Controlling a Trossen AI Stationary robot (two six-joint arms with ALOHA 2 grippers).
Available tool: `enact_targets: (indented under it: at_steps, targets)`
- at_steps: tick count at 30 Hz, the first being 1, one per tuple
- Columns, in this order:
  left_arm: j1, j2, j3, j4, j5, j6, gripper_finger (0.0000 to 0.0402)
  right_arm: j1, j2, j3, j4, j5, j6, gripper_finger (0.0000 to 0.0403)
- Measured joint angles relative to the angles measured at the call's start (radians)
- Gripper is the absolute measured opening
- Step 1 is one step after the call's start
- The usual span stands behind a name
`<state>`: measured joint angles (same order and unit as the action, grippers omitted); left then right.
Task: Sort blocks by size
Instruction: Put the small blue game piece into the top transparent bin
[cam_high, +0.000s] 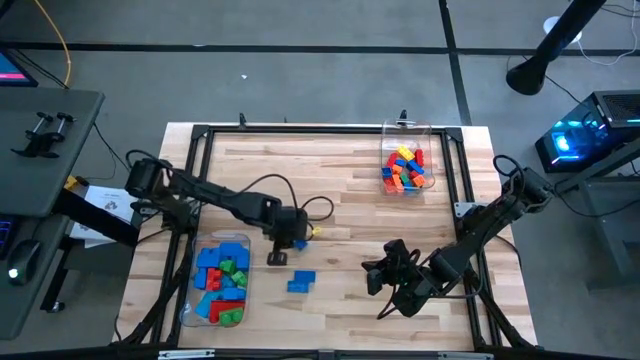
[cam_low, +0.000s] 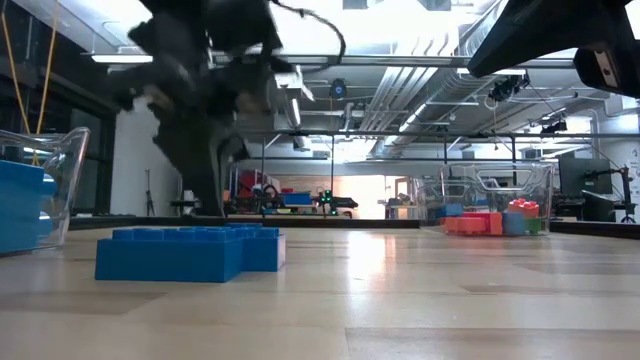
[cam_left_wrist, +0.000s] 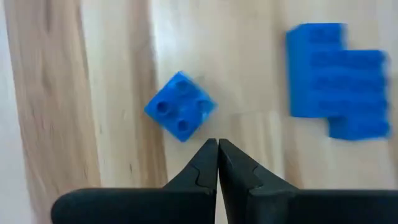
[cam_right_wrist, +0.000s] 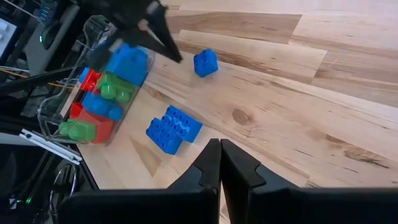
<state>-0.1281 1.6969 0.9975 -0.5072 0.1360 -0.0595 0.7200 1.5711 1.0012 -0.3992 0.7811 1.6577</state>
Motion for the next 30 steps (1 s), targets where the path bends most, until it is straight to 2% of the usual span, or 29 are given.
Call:
enact_targets:
  at_steps: [5,7,12,17,23,27,30]
  targets:
    - [-0.015,-0.053,0.039,-0.011,0.008,0.143,0.0001,0.000,0.000,0.000,-0.001,-0.001,-0.001,0.0000]
    - [-0.019,-0.051,0.047,0.005,-0.007,0.147,0.0006,0.000,0.000,0.000,-0.002,-0.001,-0.001,0.0000]
    - [-0.008,-0.019,0.051,0.001,-0.016,-0.016,0.0061,0.000,0.000,0.000,0.002,-0.005,0.001,0.0000]
    - [-0.009,-0.020,0.051,0.000,-0.082,-0.122,0.0157,-0.006,0.000,0.000,0.000,-0.007,0.000,0.0000]
    - [-0.015,-0.018,0.051,-0.004,-0.106,-0.352,0.0268,-0.007,0.000,0.000,-0.013,-0.007,-0.002,0.0000]
    - [-0.033,0.007,0.051,-0.016,-0.247,-0.503,0.0305,-0.007,0.000,0.000,-0.030,-0.007,-0.002,0.0000]
    - [-0.030,0.023,0.051,0.001,-0.275,-0.596,0.0309,-0.007,0.000,0.000,-0.043,-0.007,-0.002,0.0000]
